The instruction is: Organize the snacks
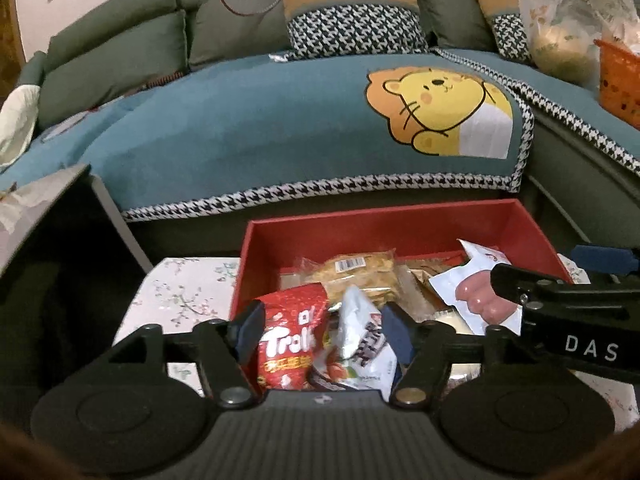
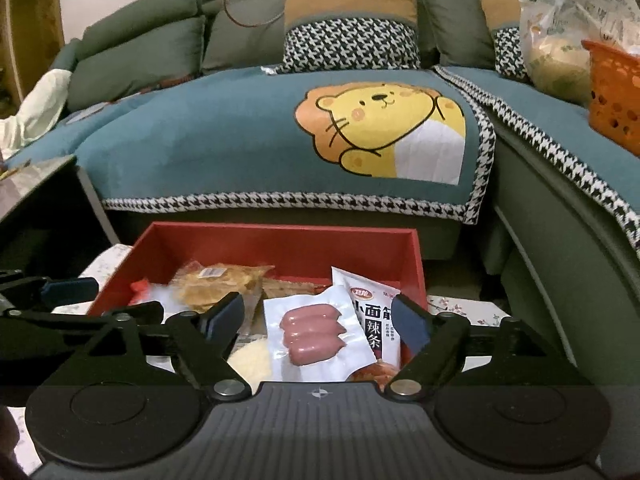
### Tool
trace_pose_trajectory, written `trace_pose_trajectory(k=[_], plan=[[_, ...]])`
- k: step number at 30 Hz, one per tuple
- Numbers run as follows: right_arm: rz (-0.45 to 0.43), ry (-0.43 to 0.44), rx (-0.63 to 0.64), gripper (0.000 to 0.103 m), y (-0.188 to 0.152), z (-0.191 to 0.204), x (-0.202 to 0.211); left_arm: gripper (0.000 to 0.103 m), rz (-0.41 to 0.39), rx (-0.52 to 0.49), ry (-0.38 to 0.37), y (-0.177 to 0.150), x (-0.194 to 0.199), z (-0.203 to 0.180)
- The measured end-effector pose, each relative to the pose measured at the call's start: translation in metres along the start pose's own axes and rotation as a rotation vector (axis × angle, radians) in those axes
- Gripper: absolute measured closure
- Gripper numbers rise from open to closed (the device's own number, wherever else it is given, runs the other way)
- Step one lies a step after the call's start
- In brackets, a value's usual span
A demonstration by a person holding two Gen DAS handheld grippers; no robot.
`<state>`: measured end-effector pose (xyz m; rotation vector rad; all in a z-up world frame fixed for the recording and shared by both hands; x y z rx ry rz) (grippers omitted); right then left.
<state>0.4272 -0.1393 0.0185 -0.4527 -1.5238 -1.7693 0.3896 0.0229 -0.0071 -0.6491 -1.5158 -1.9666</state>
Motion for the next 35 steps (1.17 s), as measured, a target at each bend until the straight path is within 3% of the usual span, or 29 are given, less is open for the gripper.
trace_pose_trajectory(k=[2,5,12,19,25,35], plan=[[-0.007,-0.002,0.009,0.017,0.002,0.002,0.008,0.0,-0.014,-0.004,0.022,0.0,0.011,0.003],[-0.018,-0.005,0.023,0.017,0.005,0.006,0.022,0.0,-0.04,-0.015,0.057,-0.001,0.029,0.006],[-0.03,-0.027,0.04,0.017,0.0,0.012,0.062,0.0,-0.043,0.03,0.013,-0.015,0.062,0.009],[-0.039,-0.025,0.039,0.017,-0.023,0.022,0.106,0.0,-0.08,0.002,0.065,-0.032,0.104,0.009],[-0.045,-0.01,0.003,0.016,-0.039,0.026,0.136,0.0,-0.113,0.028,0.022,-0.051,0.131,0.009],[-0.051,0.006,-0.027,0.013,-0.062,0.029,0.167,0.0,-0.132,0.021,0.014,-0.072,0.161,0.005]])
Point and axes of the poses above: each gripper's, at about its wrist camera, not at the fingertips, and x roughly against the way its jaws point, z to its left, y to its top, the point moved 8 cm from there along -x, roughly the way its jaws point, and after that the axes turned 11 degrees about -x, right-handed, at the moved point
